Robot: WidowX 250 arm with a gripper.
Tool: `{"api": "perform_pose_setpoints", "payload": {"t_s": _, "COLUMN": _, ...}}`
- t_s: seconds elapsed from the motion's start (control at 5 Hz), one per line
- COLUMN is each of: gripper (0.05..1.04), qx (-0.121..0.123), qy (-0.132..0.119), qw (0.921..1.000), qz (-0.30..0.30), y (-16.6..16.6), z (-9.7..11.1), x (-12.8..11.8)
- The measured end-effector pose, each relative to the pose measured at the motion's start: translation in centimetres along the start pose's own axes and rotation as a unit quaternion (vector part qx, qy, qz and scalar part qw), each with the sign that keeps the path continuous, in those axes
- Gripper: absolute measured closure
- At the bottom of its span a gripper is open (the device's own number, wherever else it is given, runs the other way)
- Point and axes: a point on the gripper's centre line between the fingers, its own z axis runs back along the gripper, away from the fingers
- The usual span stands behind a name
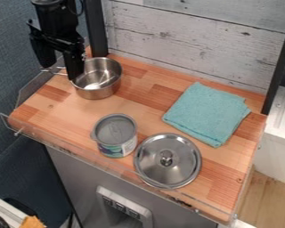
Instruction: Put the silver lid on the silver pot
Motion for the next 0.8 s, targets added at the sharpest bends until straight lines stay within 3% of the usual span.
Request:
{"api": "perform_pose_setpoints", "payload": {"t_s": 0.2, "gripper": 0.082, "qx": -0.009, "qy": 0.013, "qw": 0.9999, "qz": -0.001, "y": -0.4, "z": -0.9, "x": -0.2}}
{"api": "perform_pose_setpoints", "payload": {"t_s": 0.4, "gripper": 0.082, "qx": -0.014, "qy": 0.014, "qw": 0.9993, "qz": -0.033, "y": -3.3, "z": -0.8, "x": -0.9}}
{"api": "perform_pose_setpoints", "payload": {"t_s": 0.8, "gripper": 0.082, "qx": -0.006, "qy": -0.029, "qw": 0.9928, "qz": -0.116, "y": -9.1, "z": 1.3, "x": -1.4}}
